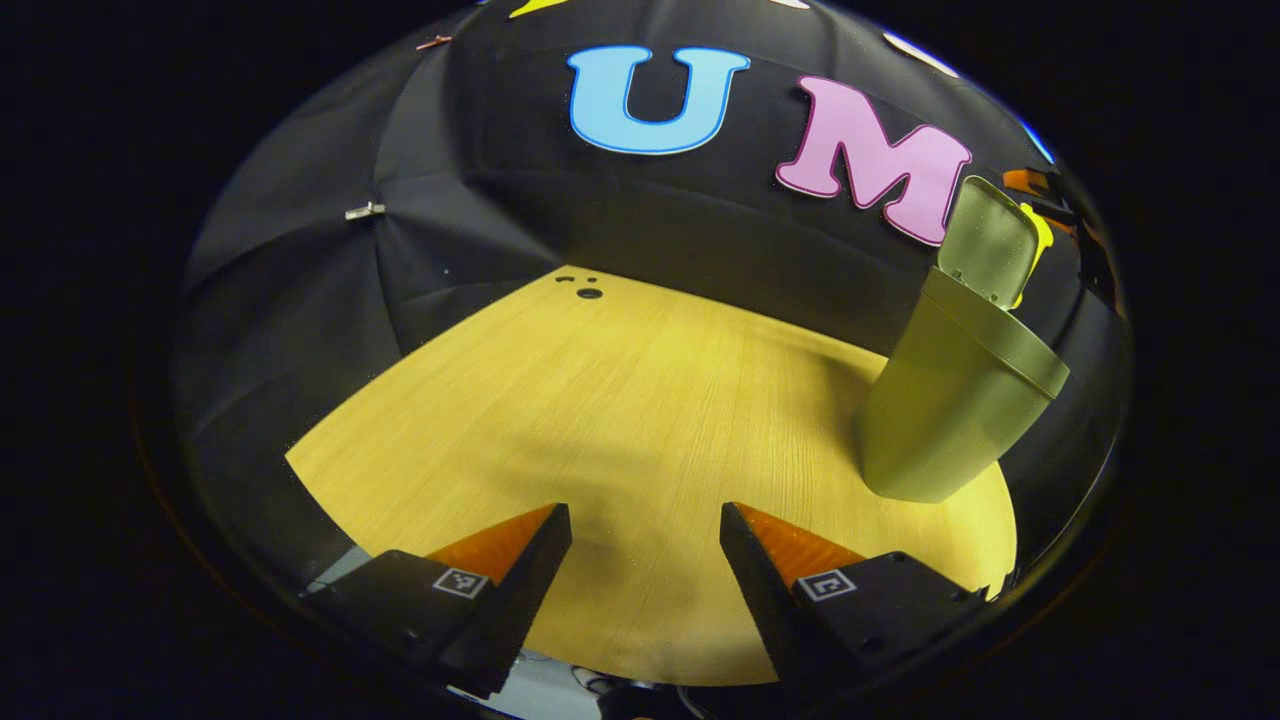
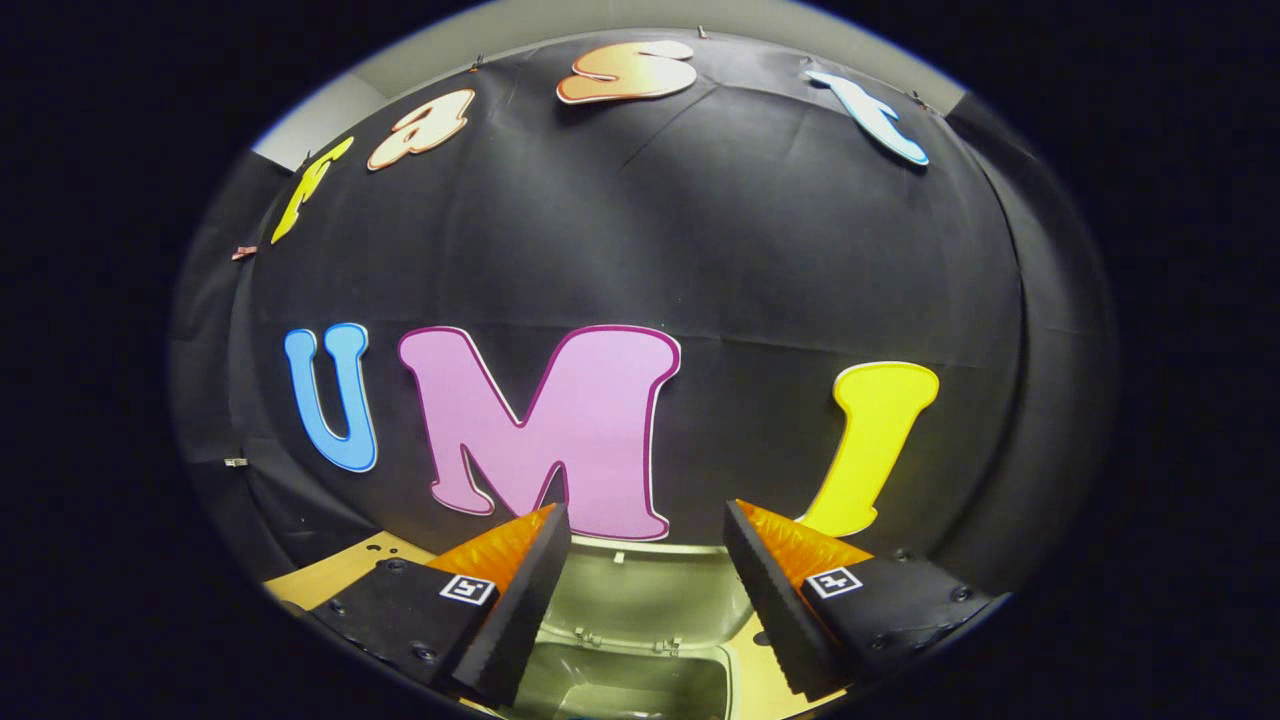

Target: Press the lid of the desktop garbage bin to open it, pick up the crumpled paper on the desktop and throw it into the bin, then pick up the pop can on the desktop and drop it into the bin, and finally close the garbage bin lid.

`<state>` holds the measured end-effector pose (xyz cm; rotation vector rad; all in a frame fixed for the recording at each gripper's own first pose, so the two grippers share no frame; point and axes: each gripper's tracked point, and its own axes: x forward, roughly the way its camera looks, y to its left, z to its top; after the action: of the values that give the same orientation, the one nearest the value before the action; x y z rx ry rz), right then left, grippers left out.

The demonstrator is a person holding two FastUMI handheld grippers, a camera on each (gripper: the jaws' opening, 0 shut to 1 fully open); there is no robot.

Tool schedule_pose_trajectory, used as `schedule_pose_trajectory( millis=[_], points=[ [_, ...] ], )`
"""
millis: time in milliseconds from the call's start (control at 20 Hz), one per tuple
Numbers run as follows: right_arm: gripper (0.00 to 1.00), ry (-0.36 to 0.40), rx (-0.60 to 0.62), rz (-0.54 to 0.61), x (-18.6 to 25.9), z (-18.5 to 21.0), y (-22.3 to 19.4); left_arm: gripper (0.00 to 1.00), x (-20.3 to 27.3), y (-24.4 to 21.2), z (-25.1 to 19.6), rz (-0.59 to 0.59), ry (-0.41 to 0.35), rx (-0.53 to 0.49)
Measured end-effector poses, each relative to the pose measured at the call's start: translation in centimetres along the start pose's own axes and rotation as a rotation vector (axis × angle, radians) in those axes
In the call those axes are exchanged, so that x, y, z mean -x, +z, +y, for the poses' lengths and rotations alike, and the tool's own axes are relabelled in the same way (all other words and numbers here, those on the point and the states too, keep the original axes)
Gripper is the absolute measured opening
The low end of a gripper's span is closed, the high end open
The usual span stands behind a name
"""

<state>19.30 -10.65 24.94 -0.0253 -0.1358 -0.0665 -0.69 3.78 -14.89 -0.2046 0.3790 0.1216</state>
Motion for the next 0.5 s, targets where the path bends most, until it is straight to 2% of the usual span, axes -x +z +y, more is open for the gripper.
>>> schedule_pose_trajectory(
  millis=[300,500],
  points=[
    [0.96,-0.018,-0.035,0.042,-3.0,1.1,-1.1,0.96,1.8,0.9,0.1,-0.044,0.009,0.037],
    [0.97,-0.017,-0.041,0.069,-3.2,1.4,-1.7,0.96,2.1,1.8,1.3,-0.060,0.032,0.040]
  ],
)
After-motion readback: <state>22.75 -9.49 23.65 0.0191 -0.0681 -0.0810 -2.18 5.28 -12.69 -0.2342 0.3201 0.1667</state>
